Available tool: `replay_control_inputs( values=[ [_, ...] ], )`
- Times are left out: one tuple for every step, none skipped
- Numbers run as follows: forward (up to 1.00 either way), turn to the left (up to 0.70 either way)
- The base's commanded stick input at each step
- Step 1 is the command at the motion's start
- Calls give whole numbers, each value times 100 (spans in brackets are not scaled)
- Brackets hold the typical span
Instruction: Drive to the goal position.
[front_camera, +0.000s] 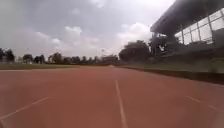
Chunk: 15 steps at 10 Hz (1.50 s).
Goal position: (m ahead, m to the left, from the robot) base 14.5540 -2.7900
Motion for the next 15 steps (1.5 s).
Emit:
replay_control_inputs(
  values=[
    [45, 0],
    [45, 0],
    [45, 0],
    [45, 0],
    [45, 0],
    [45, 0],
    [45, 0],
    [45, 0],
    [45, 0],
    [45, 0],
    [45, 0],
    [45, 0],
    [45, 0],
    [45, 0],
    [45, 0]
  ],
)
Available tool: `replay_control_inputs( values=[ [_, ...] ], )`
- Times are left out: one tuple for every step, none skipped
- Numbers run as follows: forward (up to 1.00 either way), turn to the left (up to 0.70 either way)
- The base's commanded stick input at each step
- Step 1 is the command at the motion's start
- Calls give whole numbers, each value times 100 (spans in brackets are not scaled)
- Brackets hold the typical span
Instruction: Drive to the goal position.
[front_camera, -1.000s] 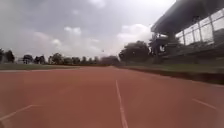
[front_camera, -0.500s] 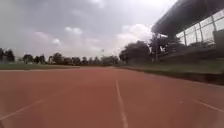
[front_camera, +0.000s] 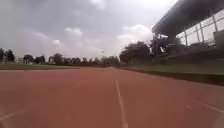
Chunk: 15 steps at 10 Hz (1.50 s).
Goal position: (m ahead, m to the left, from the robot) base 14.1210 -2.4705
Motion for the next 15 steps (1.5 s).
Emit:
replay_control_inputs(
  values=[
    [45, 0],
    [45, 0],
    [45, 0],
    [45, 0],
    [45, 0],
    [45, 0],
    [45, 0],
    [45, 0],
    [45, 0],
    [45, 0],
    [45, 0],
    [45, 0],
    [45, 0],
    [45, 0],
    [45, 0]
  ],
)
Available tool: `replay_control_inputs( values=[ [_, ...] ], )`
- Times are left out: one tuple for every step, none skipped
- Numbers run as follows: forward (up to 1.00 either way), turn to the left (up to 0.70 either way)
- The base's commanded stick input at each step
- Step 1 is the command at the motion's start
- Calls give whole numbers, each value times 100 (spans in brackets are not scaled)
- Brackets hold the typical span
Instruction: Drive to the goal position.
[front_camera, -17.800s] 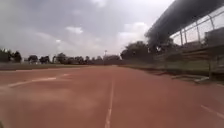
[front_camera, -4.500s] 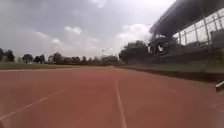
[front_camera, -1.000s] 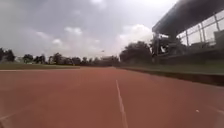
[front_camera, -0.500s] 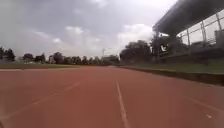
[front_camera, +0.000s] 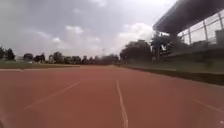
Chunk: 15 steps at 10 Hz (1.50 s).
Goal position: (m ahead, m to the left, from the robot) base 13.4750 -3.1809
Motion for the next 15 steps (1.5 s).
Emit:
replay_control_inputs(
  values=[
    [45, 0],
    [45, 0],
    [45, 0],
    [45, 0],
    [45, 0],
    [45, 0],
    [45, 0],
    [45, 0],
    [45, 0],
    [45, 0],
    [45, 0],
    [45, 0],
    [45, 0],
    [45, 0],
    [45, 0]
  ],
)
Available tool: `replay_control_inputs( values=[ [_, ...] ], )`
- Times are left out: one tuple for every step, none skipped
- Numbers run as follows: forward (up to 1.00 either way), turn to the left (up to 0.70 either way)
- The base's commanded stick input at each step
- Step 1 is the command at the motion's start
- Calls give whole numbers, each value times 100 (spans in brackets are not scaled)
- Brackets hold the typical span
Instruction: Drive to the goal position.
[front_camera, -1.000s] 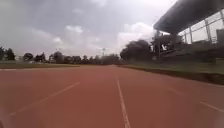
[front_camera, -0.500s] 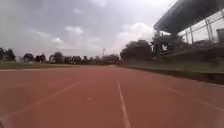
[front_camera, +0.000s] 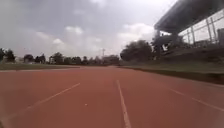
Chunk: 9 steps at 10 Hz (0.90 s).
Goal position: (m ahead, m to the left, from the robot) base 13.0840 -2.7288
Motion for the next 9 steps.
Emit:
replay_control_inputs(
  values=[
    [45, 0],
    [45, 0],
    [45, 0],
    [45, 0],
    [45, 0],
    [45, 0],
    [45, 0],
    [45, -27],
    [45, -27]
  ],
)
